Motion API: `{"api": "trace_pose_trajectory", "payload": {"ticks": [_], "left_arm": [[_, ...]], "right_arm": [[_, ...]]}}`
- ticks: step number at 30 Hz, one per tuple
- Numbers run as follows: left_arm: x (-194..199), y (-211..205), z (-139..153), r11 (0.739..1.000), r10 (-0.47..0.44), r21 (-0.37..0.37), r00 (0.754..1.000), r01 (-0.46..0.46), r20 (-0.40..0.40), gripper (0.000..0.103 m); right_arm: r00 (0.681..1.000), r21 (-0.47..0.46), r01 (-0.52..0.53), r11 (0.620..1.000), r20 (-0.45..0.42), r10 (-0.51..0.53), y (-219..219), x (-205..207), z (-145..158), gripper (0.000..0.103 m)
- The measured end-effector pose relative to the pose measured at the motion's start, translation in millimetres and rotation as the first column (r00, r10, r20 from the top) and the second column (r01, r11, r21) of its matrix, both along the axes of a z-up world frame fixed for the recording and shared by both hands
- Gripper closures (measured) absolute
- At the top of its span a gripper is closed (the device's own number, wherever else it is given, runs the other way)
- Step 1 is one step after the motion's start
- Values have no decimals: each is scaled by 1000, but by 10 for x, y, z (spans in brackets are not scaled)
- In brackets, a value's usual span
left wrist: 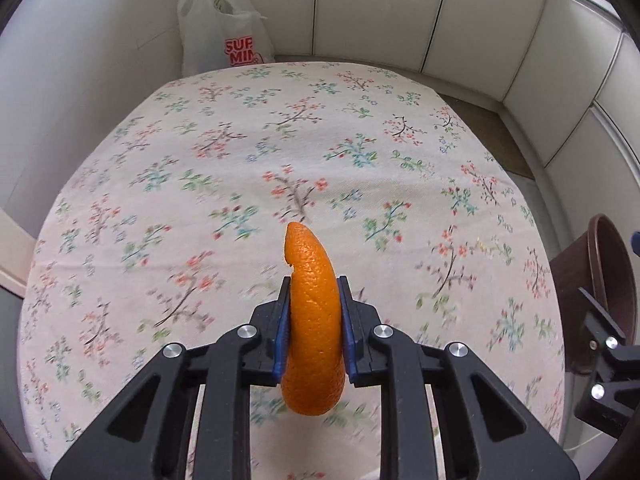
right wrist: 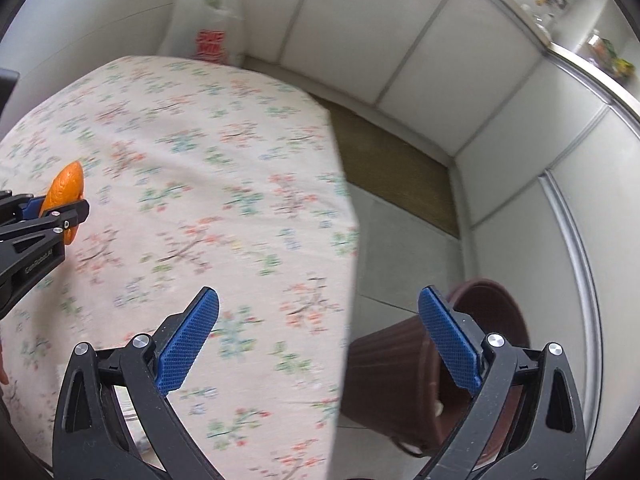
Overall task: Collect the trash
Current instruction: 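Grasp the white wrapper packet with the right tool while the left tool holds the peel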
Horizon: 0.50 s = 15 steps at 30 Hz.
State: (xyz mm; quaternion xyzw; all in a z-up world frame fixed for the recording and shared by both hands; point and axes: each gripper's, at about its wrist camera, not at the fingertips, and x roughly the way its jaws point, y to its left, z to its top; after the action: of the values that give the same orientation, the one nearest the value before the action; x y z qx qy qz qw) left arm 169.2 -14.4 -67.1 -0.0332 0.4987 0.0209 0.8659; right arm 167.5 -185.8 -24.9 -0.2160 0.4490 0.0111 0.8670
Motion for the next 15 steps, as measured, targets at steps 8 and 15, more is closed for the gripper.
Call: {"api": "trace_pose_trajectory", "payload": {"ticks": [8,15], "left_arm": [[-483,362,218,1000,18,3,1000,-18,21,82],[-782,623,256,999,42,-22,998,-42,40,81]], "right_arm": [[986,97,-99,990,-125,111,322,-240,-226,7],[966,200,-11,980,-251,62,370,-361,-500,7]]}}
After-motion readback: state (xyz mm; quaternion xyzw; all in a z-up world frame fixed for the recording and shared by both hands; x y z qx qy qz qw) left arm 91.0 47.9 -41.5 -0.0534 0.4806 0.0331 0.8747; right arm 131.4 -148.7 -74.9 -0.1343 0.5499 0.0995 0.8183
